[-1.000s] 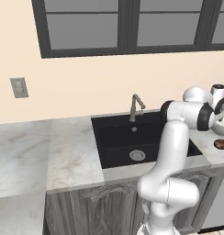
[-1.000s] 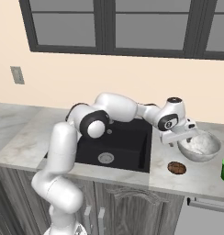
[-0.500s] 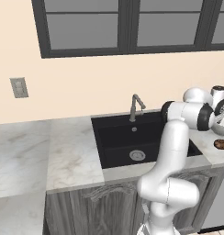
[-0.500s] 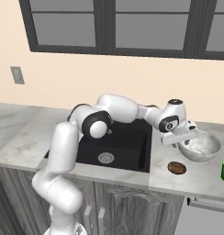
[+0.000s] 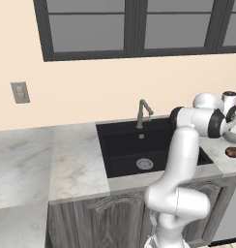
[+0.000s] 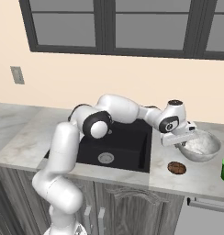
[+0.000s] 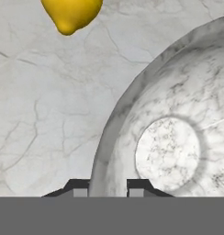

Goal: Remove the potato and lemon from the sink. Then move the bowl and cup from the counter to the sink for washing.

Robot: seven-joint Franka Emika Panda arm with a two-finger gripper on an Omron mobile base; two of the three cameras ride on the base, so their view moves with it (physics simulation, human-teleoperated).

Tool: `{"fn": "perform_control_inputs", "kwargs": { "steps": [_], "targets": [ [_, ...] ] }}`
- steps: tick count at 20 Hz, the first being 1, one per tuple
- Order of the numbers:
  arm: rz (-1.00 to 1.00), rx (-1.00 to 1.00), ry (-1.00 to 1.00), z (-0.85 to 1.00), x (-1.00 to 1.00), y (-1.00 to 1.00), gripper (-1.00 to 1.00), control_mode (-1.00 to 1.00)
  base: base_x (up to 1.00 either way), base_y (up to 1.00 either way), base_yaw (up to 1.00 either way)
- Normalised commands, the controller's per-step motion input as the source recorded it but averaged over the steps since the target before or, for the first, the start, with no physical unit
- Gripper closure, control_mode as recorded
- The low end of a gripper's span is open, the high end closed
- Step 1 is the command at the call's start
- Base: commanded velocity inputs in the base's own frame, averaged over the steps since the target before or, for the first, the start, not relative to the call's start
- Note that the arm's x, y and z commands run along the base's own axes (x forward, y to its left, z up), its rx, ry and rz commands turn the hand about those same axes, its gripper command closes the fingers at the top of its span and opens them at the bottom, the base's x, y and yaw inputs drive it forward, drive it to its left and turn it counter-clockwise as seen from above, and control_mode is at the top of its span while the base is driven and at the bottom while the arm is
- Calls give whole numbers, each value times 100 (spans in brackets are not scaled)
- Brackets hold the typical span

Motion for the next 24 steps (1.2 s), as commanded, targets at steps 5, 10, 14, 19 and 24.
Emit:
{"fn": "perform_control_inputs", "kwargs": {
  "steps": [5, 10, 14, 19, 24],
  "targets": [
    [0, 0, 0, 16, -13, 1, 100, -100, 0, 0, 0],
    [0, 0, 0, 30, -18, 4, 100, -100, 0, 0, 0],
    [0, -3, -1, 38, -20, 7, 100, -100, 0, 0, 0],
    [0, -7, -5, 40, -17, 13, 100, -100, 0, 0, 0],
    [0, -12, -7, 39, -15, 15, 100, -100, 0, 0, 0]
  ]
}}
